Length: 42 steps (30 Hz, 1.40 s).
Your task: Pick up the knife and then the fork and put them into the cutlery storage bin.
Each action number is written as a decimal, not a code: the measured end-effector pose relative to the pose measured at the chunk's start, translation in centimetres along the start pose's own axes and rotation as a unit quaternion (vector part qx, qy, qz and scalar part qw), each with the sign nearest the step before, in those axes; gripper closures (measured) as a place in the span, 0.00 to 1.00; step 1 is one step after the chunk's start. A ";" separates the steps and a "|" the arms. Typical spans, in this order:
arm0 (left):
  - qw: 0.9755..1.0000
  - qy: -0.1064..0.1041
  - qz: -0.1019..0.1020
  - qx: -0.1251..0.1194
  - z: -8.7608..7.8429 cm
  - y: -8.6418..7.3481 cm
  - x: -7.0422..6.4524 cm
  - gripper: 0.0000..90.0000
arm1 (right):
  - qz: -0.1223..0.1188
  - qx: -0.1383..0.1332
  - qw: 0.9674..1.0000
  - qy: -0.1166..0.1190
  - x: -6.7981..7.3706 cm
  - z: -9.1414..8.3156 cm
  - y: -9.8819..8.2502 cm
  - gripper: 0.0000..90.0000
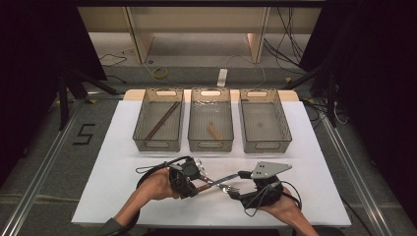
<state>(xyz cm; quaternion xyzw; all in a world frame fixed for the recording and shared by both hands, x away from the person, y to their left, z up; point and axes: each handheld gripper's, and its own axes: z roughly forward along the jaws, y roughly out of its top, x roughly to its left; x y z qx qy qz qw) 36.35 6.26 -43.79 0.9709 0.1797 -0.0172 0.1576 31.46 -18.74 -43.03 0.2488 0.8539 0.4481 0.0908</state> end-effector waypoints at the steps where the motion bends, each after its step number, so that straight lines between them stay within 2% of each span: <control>1: 1.000 -0.001 0.001 0.001 -0.1 0.1 -0.2 0.84 | -0.009 0.000 1.000 -0.002 0.2 0.1 0.1 0.30; 6: 1.000 -0.005 0.007 -0.002 -0.5 0.7 -1.0 0.84 | -0.064 0.009 0.998 -0.004 1.7 0.8 0.4 0.30; 11: 1.000 -0.008 0.017 -0.003 -0.7 1.1 -1.8 0.84 | -0.110 0.033 0.993 -0.010 3.1 1.8 0.5 0.30; 13: 1.000 -0.008 0.018 -0.004 -0.7 1.1 -1.9 0.84 | -0.139 0.041 0.989 -0.028 3.6 2.2 0.6 0.30; 17: 1.000 -0.011 0.022 0.000 -0.8 1.3 -2.2 0.84 | -0.183 0.057 0.980 -0.045 4.5 2.7 0.6 0.30; 20: 1.000 -0.014 0.021 0.004 -0.8 1.4 -2.5 0.84 | -0.215 0.068 0.973 -0.055 4.9 3.3 0.6 0.33; 23: 0.999 -0.018 0.028 0.011 -0.9 1.6 -2.7 0.84 | -0.248 0.079 0.963 -0.065 5.4 3.9 0.4 0.37; 26: 0.999 -0.022 0.031 0.012 -1.0 1.7 -2.9 0.84 | -0.269 0.089 0.957 -0.063 5.7 4.2 0.3 0.42; 27: 0.999 -0.023 0.031 0.011 -1.0 1.7 -3.0 0.84 | -0.286 0.098 0.951 -0.061 5.6 4.2 0.4 0.44; 30: 0.999 -0.025 0.034 0.013 -1.2 1.8 -3.2 0.84 | -0.307 0.103 0.944 -0.066 6.0 4.4 0.3 0.50; 34: 0.999 -0.026 0.037 0.017 -1.2 1.8 -3.2 0.84 | -0.327 0.104 0.937 -0.072 6.6 4.8 0.2 0.56; 35: 0.999 -0.027 0.038 0.017 -1.2 1.8 -3.2 0.84 | -0.335 0.108 0.933 -0.074 6.6 4.9 0.2 0.57; 36: 0.999 -0.027 0.038 0.016 -1.2 1.8 -3.2 0.84 | -0.336 0.110 0.933 -0.074 6.7 5.0 0.1 0.58; 41: 0.998 -0.031 0.041 0.020 -0.9 2.0 -3.4 0.84 | -0.359 0.115 0.923 -0.080 7.0 5.3 0.0 0.65; 42: 0.998 -0.032 0.041 0.022 -0.9 2.0 -3.5 0.84 | -0.371 0.118 0.917 -0.082 7.0 5.3 0.1 0.66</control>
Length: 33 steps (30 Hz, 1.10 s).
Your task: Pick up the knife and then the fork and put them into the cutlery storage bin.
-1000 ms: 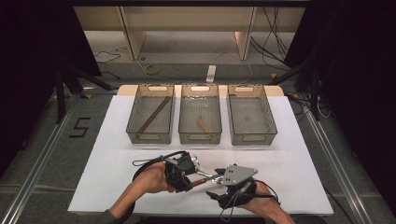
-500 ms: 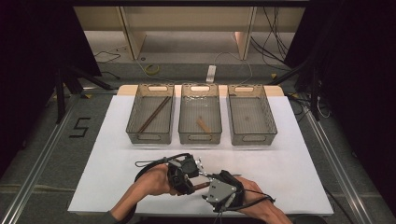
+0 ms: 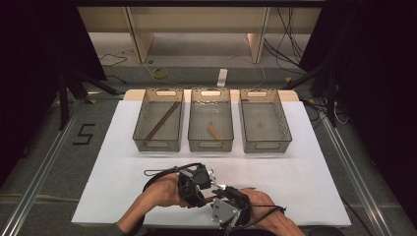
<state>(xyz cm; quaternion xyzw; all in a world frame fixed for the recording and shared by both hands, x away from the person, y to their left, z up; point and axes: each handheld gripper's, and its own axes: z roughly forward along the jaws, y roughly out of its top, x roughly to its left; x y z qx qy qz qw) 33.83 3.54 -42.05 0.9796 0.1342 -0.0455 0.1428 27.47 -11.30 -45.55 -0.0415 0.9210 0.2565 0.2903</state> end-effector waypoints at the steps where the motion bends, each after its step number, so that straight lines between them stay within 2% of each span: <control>1: 1.000 0.000 0.003 0.002 0.0 0.0 0.0 0.84 | 0.004 -0.001 1.000 0.000 0.1 0.0 0.1 0.67; 7: 1.000 -0.004 0.009 0.006 -0.2 0.2 -0.2 0.84 | -0.033 0.011 0.999 -0.007 0.4 0.3 0.2 0.75; 9: 1.000 -0.005 0.007 0.004 -0.2 0.2 -0.3 0.83 | -0.033 0.009 0.999 -0.010 0.6 0.4 0.3 0.77; 12: 1.000 -0.007 0.005 0.000 -0.1 0.2 -0.2 0.83 | -0.055 0.020 0.998 -0.005 0.6 0.3 0.3 0.80; 13: 1.000 -0.008 0.005 0.000 -0.1 0.2 -0.2 0.83 | -0.050 0.018 0.999 -0.007 0.7 0.4 0.4 0.81; 15: 1.000 -0.010 0.010 0.001 -0.2 0.2 -0.2 0.83 | -0.069 0.021 0.997 -0.008 0.9 0.4 0.4 0.83; 17: 1.000 -0.011 0.010 -0.003 -0.2 0.2 -0.2 0.83 | -0.073 0.021 0.997 -0.008 1.1 0.5 0.4 0.85; 20: 1.000 -0.020 0.009 -0.005 -0.2 0.1 0.0 0.83 | -0.079 0.024 0.997 0.004 1.0 0.5 0.4 0.86; 23: 1.000 -0.017 -0.002 -0.023 -0.4 0.0 0.2 0.81 | -0.081 0.024 0.996 -0.001 0.8 0.4 0.3 0.86; 25: 0.999 -0.021 -0.005 -0.029 -0.7 -0.2 0.4 0.74 | -0.070 0.027 0.997 -0.003 0.6 0.2 0.1 0.86; 26: 0.999 -0.023 -0.007 -0.030 -0.8 -0.3 0.5 0.71 | -0.073 0.024 0.997 -0.003 0.5 0.2 0.0 0.86; 29: 0.999 -0.010 -0.026 -0.039 -1.2 -0.7 0.9 0.53 | -0.069 0.025 0.997 -0.007 0.3 0.1 -0.2 0.86; 30: 0.998 -0.009 -0.032 -0.047 -1.4 -0.9 1.0 0.50 | -0.058 0.024 0.998 -0.010 0.3 0.1 -0.3 0.86; 33: 0.997 0.000 -0.038 -0.070 -1.8 -1.2 1.0 0.38 | -0.065 0.032 0.997 -0.010 -0.2 -0.1 -0.8 0.86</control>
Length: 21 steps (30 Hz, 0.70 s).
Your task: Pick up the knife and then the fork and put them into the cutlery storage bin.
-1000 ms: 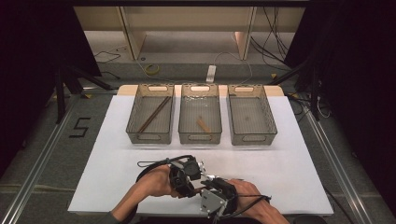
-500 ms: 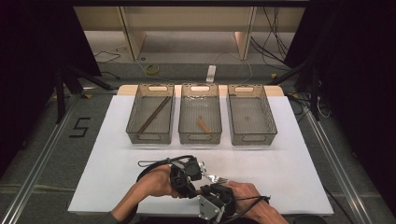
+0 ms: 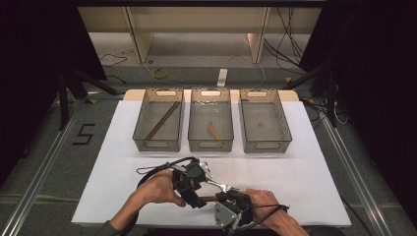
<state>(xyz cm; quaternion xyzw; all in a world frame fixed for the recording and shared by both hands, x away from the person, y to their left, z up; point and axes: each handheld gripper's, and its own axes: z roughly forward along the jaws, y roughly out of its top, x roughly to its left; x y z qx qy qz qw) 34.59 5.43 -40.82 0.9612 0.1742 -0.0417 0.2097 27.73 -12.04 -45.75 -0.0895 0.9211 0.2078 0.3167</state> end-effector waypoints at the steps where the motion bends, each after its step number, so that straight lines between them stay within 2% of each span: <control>1: 1.000 0.005 0.001 -0.006 -0.1 -0.1 0.0 0.36 | 0.000 0.003 1.000 -0.001 -0.1 -0.1 -0.2 0.86; 3: 1.000 0.018 -0.006 -0.019 -0.4 -0.2 0.0 0.29 | 0.011 -0.001 1.000 -0.003 -0.3 -0.2 -0.5 0.86; 5: 0.999 0.029 -0.011 -0.032 -0.7 -0.4 0.2 0.25 | 0.011 0.004 1.000 -0.005 -0.6 -0.4 -0.8 0.86; 6: 0.999 0.031 -0.010 -0.037 -0.8 -0.5 0.2 0.24 | 0.030 0.007 1.000 -0.007 -0.6 -0.4 -1.0 0.87; 9: 0.998 0.044 -0.017 -0.049 -1.1 -0.9 0.4 0.21 | 0.047 0.009 0.999 -0.009 -0.8 -0.4 -1.4 0.86; 11: 0.997 0.048 -0.024 -0.056 -1.3 -1.2 0.6 0.20 | 0.034 0.014 0.999 -0.009 -1.2 -0.6 -1.6 0.86; 12: 0.996 0.054 -0.027 -0.062 -1.3 -1.3 0.7 0.19 | 0.040 0.012 0.999 -0.006 -1.3 -0.6 -1.7 0.86; 13: 0.996 0.058 -0.030 -0.067 -1.4 -1.5 0.8 0.18 | 0.058 0.008 0.998 -0.010 -1.3 -0.5 -1.8 0.86; 16: 0.992 0.072 -0.040 -0.094 -1.6 -2.0 1.0 0.18 | 0.076 0.010 0.997 -0.016 -1.9 -0.6 -2.2 0.86; 21: 0.984 0.088 -0.054 -0.144 -1.9 -2.9 1.3 0.18 | 0.127 0.006 0.992 -0.020 -3.1 -0.7 -3.4 0.86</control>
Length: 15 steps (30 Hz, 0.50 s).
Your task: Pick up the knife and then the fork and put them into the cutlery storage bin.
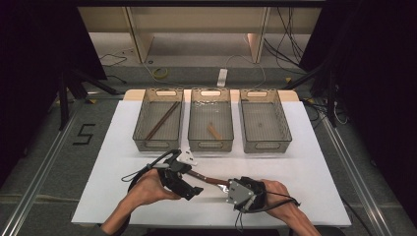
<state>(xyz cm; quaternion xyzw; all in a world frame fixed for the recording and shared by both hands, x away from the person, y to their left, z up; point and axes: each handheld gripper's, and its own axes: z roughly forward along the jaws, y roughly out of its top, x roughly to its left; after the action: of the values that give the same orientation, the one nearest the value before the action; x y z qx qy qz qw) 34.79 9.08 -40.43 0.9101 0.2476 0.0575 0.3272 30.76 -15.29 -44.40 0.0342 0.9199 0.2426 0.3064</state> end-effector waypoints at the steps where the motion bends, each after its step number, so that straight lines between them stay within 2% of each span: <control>1: 1.000 0.005 -0.003 -0.009 -0.1 -0.1 0.0 0.18 | 0.006 0.002 1.000 -0.002 -0.4 -0.1 -0.2 0.86; 4: 0.999 0.013 -0.019 -0.036 -0.2 -0.6 0.1 0.18 | 0.043 -0.001 0.999 -0.010 -1.6 -0.3 -0.9 0.86; 5: 0.999 0.015 -0.023 -0.040 -0.2 -0.8 0.2 0.17 | 0.064 -0.005 0.998 -0.013 -2.0 -0.4 -1.0 0.86; 8: 0.998 0.020 -0.031 -0.046 -0.1 -1.5 0.3 0.16 | 0.101 -0.011 0.995 -0.014 -3.5 -0.7 -1.6 0.86; 12: 0.998 0.026 -0.039 -0.048 -0.3 -2.3 0.6 0.16 | 0.159 -0.012 0.987 -0.013 -5.2 -1.2 -2.1 0.86; 15: 0.997 0.029 -0.047 -0.054 -0.5 -2.9 0.7 0.16 | 0.202 -0.022 0.979 -0.011 -6.7 -1.6 -2.5 0.86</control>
<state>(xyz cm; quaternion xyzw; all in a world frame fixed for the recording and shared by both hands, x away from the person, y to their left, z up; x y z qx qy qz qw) 34.13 11.60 -41.92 0.8763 0.2961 0.0820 0.3710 35.53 -19.58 -40.80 0.2152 0.8852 0.3191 0.2615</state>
